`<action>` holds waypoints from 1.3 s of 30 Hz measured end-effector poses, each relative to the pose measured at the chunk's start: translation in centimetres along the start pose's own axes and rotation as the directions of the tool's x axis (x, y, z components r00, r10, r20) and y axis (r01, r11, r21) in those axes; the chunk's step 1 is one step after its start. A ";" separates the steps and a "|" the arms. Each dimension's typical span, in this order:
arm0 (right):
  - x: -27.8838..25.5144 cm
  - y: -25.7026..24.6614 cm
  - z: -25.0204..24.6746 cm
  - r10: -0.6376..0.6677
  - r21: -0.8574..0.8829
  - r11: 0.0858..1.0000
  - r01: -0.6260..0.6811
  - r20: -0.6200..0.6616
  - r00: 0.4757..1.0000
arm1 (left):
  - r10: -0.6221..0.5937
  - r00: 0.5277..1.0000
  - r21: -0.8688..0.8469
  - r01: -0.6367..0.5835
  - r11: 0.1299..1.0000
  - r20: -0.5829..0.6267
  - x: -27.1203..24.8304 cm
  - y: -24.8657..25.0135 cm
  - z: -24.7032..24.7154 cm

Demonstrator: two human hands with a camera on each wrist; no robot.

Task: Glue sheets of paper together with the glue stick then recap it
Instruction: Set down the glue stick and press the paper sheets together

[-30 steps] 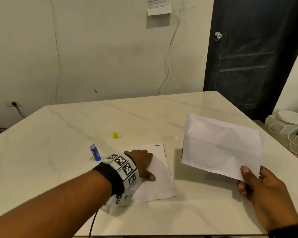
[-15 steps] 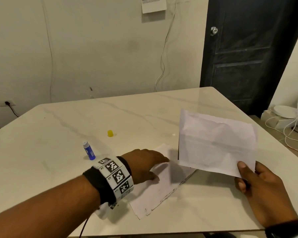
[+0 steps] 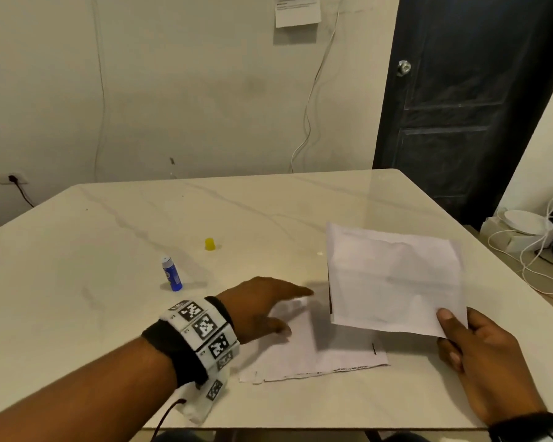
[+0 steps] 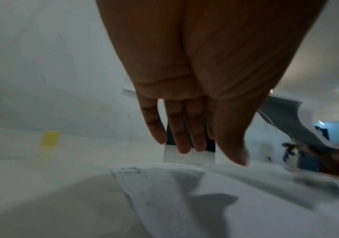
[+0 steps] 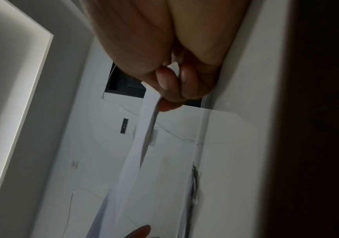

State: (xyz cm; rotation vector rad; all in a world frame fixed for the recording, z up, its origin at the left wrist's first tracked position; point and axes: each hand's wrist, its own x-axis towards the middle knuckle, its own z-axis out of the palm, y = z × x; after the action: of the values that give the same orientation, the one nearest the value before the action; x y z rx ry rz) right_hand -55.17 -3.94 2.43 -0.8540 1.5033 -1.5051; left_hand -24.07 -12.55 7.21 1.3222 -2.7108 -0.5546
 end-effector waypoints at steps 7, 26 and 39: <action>-1.9 -2.1 2.7 0.046 -0.124 0.992 -0.033 0.105 0.993 | -0.377 0.919 -0.351 0.317 0.881 -0.117 -4.4 -4.0 -0.3; -3.6 0.6 8.7 -0.117 -0.447 0.878 0.172 0.149 0.982 | -0.384 0.917 -0.409 0.394 0.823 0.110 -5.9 -5.3 0.5; -4.3 0.9 8.8 -0.115 -0.472 0.864 0.176 0.156 0.981 | -0.362 0.921 -0.334 0.390 0.858 0.145 -6.1 -5.9 0.9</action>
State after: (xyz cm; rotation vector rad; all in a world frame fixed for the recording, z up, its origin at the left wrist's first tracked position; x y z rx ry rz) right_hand -45.34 -3.87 2.38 -1.3558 1.7863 -1.1590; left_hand -16.06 -10.91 4.83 1.7528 -2.2467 -1.0932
